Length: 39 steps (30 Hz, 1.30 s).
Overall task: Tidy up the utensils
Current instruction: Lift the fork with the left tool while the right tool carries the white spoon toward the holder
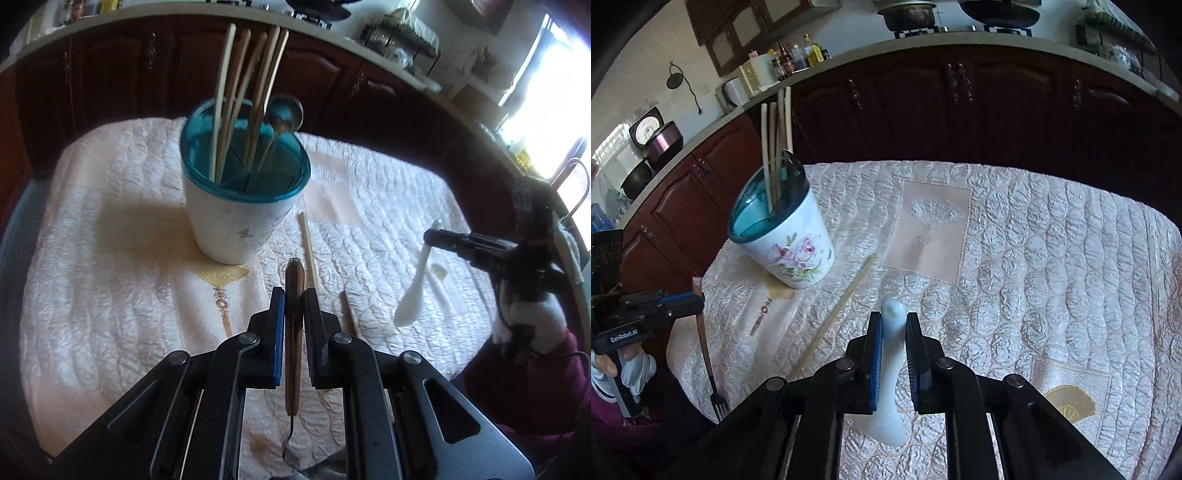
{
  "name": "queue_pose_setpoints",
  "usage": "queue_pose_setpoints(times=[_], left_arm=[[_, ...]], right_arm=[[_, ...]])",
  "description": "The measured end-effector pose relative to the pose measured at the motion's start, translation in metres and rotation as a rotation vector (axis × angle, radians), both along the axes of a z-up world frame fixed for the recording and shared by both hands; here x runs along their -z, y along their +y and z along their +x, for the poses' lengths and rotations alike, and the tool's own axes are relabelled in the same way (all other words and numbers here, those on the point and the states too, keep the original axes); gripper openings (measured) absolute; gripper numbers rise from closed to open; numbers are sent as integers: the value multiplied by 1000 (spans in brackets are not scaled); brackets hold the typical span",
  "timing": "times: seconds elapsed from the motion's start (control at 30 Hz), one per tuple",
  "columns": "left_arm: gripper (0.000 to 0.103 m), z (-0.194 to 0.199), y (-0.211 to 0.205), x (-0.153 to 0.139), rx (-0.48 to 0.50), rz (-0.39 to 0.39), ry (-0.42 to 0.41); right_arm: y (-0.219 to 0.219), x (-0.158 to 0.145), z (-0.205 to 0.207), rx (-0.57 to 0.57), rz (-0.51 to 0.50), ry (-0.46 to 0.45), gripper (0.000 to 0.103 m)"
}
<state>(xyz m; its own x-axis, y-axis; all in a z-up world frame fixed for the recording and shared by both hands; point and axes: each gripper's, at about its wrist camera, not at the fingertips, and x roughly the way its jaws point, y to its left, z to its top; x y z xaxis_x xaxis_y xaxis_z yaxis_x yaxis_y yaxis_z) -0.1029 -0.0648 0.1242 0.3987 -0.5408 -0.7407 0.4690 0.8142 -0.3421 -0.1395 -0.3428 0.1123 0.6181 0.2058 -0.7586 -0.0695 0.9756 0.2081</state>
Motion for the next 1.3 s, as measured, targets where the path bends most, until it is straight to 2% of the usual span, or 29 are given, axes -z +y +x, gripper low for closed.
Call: queue_pose_setpoints(times=[0.37,0.83,1.07,1.17,1.3], left_arm=[[8,-11,34,-54,-35,-70,-82],[8,6,61,-113,-74,-113,-173],[8,29,70,-153,-135,-88,-280],[8,46,67,-160,-165,-68,-311],[9,69,55,-155,-186,-36,-330]], right_arm=[[18,-40,-1,-49,19,-80,11],[52,-102,34,-116,18,-212,11],[83,-127,71,-144,6,-283,11],[95,-129,92,-138,-8,-300,11],[109,-123,116,-125,-30,-312,11]])
